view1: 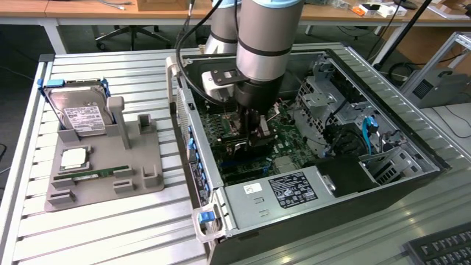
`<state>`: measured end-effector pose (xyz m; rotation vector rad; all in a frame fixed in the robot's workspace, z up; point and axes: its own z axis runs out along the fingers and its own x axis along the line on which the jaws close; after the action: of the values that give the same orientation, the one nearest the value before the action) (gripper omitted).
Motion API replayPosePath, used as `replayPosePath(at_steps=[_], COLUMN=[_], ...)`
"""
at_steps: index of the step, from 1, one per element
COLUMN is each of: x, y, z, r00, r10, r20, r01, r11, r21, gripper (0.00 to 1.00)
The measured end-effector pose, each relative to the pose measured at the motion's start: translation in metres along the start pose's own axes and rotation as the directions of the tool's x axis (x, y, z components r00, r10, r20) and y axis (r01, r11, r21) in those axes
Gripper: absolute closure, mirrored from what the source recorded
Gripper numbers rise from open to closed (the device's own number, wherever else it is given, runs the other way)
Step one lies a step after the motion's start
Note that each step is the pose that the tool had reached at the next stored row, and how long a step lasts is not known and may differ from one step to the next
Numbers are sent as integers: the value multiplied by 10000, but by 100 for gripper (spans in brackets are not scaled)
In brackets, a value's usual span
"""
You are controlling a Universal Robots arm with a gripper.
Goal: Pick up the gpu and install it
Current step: 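Insert the gpu into the slot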
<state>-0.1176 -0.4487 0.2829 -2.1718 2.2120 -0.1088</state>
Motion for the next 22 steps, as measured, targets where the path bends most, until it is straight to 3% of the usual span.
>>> replayPosePath(at_steps=[4,8,9,10,11,13,14,15,22], x=[2,1,1,2,1,0,0,0,-4], y=[-7,-8,-9,-9,-9,-23,-39,-59,-381], z=[-77,-106,-107,-108,-108,-108,-106,-104,-79], r00=[10000,9999,9999,9999,9999,9999,9999,9999,9999], r10=[-4,-9,-11,-12,-13,-16,-19,-22,-40], r20=[-24,-120,-141,-145,-146,-148,-148,-148,-151], r01=[4,9,11,12,13,16,19,21,34], r11=[10000,10000,10000,10000,10000,10000,10000,10000,9992], r21=[2,4,5,4,4,-11,-29,-51,-404], gripper=[54,55,62,62,74,86,86,86,89])
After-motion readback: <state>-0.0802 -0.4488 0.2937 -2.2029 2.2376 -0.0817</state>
